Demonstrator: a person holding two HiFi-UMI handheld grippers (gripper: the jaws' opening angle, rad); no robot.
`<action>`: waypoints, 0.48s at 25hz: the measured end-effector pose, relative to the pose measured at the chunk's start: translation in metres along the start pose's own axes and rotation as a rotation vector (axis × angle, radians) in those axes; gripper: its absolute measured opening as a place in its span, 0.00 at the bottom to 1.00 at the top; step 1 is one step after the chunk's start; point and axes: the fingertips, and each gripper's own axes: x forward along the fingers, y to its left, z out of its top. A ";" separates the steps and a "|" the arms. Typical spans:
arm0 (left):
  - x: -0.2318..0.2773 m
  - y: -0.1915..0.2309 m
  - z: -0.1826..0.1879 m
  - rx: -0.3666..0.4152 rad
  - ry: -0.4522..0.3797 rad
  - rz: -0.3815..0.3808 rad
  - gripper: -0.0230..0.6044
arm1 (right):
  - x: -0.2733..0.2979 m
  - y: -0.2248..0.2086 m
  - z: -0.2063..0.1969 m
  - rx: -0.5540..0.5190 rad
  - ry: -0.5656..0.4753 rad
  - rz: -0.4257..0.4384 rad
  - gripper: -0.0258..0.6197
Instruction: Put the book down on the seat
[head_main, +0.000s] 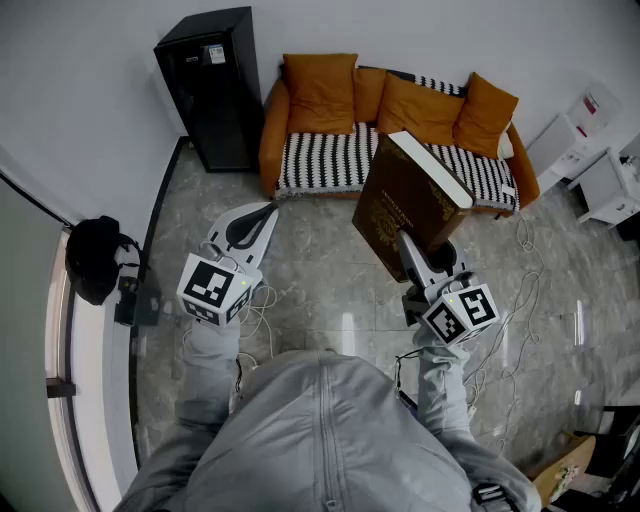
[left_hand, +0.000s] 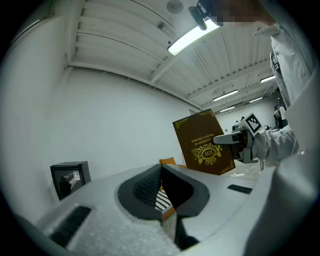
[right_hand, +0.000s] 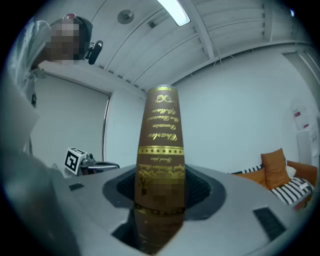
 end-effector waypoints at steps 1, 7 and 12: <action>0.000 0.000 0.000 0.000 0.001 0.001 0.08 | 0.000 0.000 0.001 -0.002 0.000 0.002 0.40; 0.001 -0.003 0.001 -0.014 0.003 -0.012 0.08 | -0.002 -0.001 0.004 0.053 -0.018 0.010 0.41; -0.002 -0.005 0.000 -0.012 0.005 -0.004 0.08 | -0.004 -0.004 0.002 0.076 -0.022 0.011 0.41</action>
